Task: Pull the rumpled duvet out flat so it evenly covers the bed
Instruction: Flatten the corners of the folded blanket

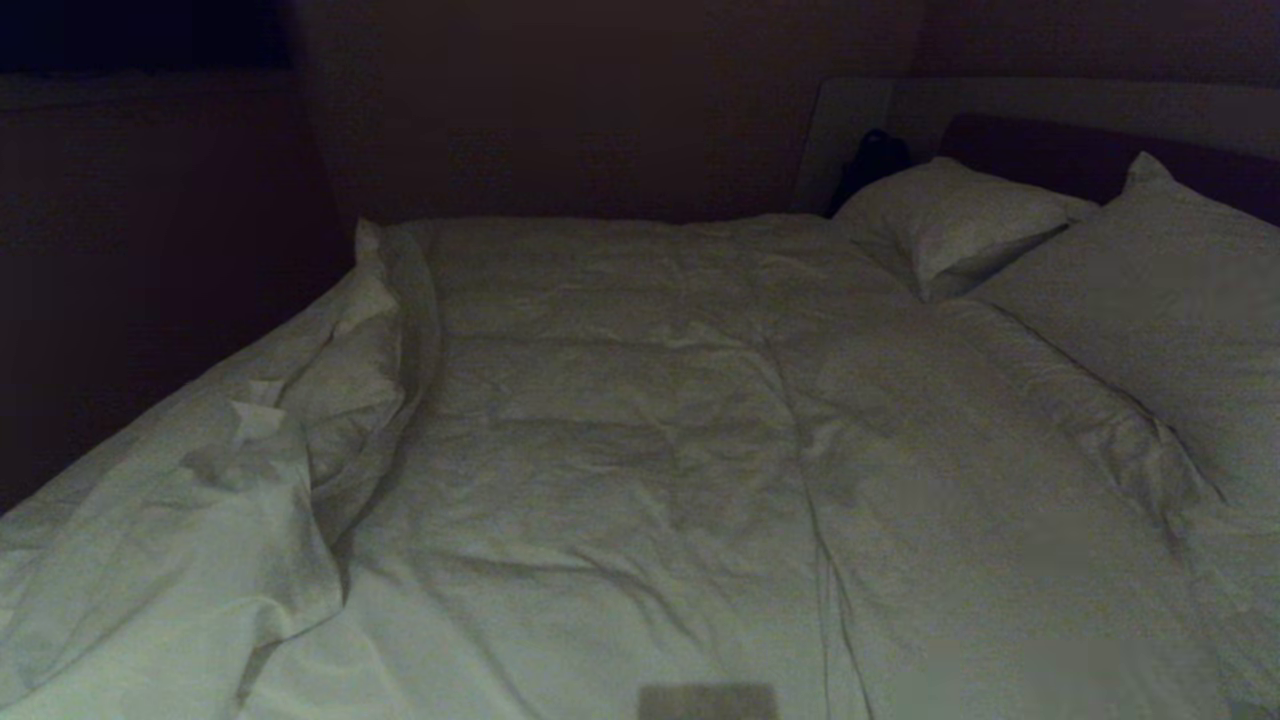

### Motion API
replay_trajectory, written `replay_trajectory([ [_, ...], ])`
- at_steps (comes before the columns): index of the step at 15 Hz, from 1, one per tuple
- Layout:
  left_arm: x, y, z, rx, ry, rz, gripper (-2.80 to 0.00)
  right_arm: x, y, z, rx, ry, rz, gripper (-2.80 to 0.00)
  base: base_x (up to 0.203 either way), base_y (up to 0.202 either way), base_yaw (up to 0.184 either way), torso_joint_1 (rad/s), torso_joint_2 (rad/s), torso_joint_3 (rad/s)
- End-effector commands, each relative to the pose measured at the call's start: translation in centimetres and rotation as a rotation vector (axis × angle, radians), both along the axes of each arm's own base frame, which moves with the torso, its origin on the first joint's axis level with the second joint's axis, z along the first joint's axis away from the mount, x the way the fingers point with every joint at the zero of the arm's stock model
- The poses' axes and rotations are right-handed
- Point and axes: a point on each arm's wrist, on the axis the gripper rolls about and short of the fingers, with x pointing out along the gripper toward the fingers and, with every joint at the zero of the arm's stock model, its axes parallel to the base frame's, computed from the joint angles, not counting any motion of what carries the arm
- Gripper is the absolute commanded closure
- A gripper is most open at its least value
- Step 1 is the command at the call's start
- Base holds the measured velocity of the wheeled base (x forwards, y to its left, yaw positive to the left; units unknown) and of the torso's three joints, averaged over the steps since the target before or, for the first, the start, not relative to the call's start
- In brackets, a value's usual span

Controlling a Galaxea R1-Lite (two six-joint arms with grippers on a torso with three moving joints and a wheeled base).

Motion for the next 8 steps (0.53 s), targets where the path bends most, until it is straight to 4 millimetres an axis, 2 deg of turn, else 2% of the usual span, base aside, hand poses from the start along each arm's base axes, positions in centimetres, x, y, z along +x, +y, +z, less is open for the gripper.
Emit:
replay_trajectory([
  [1, 0.0, 0.0, 0.02, 0.001, 0.0, 0.0, 0.0, -0.01, -0.1, 0.01, -0.002, 0.001, -0.043, 0.0, 0.0, 0.0, 0.0, 0.0, 0.0, 0.0],
  [8, 0.0, 0.0, 0.02, 0.001, 0.0, 0.0, 0.0, 0.01, -0.07, 0.01, -0.009, -0.001, -0.032, 0.0, 0.0, 0.0, 0.0, 0.0, 0.0, 0.0],
])
